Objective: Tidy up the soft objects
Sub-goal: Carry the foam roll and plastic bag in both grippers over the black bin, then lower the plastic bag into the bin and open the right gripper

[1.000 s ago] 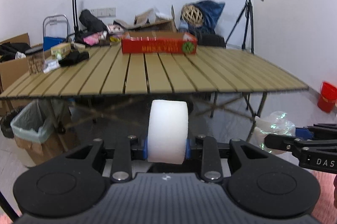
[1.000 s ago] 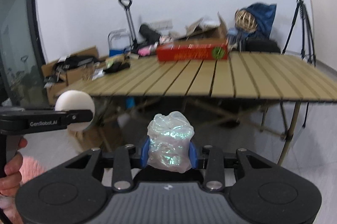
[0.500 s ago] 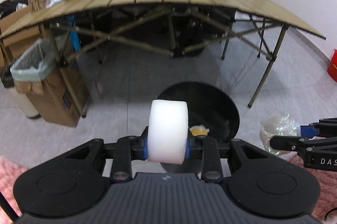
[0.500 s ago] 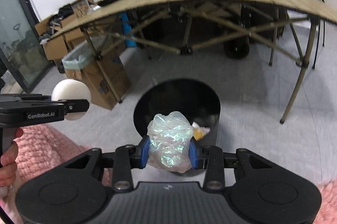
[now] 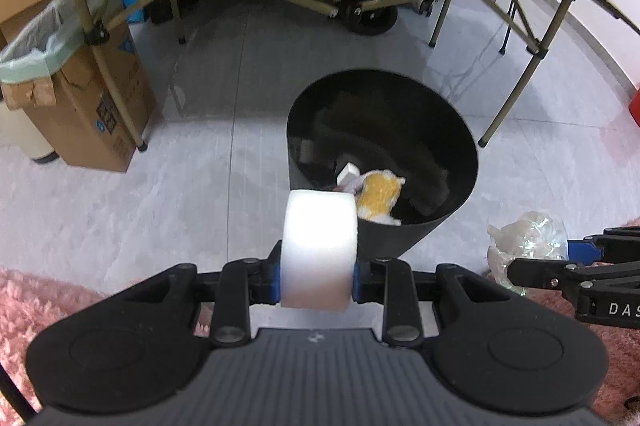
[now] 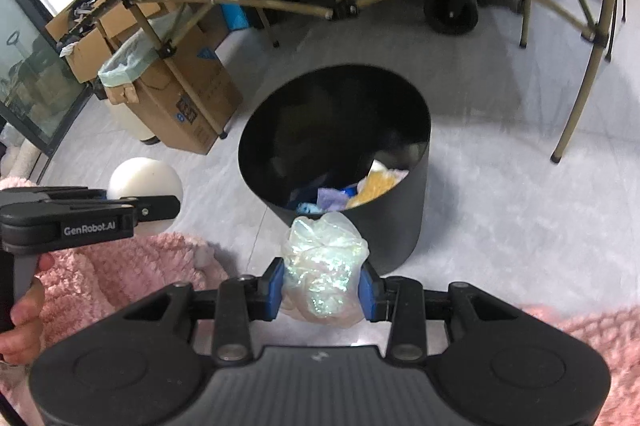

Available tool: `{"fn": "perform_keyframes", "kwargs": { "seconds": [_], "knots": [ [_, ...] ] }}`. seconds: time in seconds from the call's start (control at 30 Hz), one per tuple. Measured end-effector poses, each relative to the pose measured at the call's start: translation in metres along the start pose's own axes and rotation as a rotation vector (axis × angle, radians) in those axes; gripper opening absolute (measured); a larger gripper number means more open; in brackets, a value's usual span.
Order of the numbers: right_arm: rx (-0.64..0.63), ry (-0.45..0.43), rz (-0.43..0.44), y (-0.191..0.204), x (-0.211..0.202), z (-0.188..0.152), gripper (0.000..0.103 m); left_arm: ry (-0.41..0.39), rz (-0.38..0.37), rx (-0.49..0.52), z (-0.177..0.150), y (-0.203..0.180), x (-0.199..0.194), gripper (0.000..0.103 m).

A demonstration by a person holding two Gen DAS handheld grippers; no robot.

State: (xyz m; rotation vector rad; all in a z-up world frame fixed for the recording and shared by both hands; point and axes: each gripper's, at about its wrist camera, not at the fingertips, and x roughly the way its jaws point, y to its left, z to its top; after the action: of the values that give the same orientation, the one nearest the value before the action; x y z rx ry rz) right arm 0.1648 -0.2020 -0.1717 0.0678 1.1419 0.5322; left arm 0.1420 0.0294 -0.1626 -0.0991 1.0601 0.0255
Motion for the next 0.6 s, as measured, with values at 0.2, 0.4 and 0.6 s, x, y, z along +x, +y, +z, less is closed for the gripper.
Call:
{"fn": "perform_keyframes", "kwargs": {
  "seconds": [0.2, 0.4, 0.6],
  "knots": [
    [0.006, 0.034, 0.013, 0.0, 0.01, 0.002, 0.036, 0.045, -0.012, -0.011, 0.0, 0.004, 0.011, 0.03],
    [0.014, 0.056, 0.022, 0.0, 0.017, 0.004, 0.036, 0.052, -0.018, -0.002, 0.0, 0.002, 0.014, 0.03],
    [0.016, 0.062, 0.027, 0.003, 0.026, 0.007, 0.036, 0.05, 0.0, 0.003, 0.003, 0.001, 0.018, 0.03]
  ]
}}
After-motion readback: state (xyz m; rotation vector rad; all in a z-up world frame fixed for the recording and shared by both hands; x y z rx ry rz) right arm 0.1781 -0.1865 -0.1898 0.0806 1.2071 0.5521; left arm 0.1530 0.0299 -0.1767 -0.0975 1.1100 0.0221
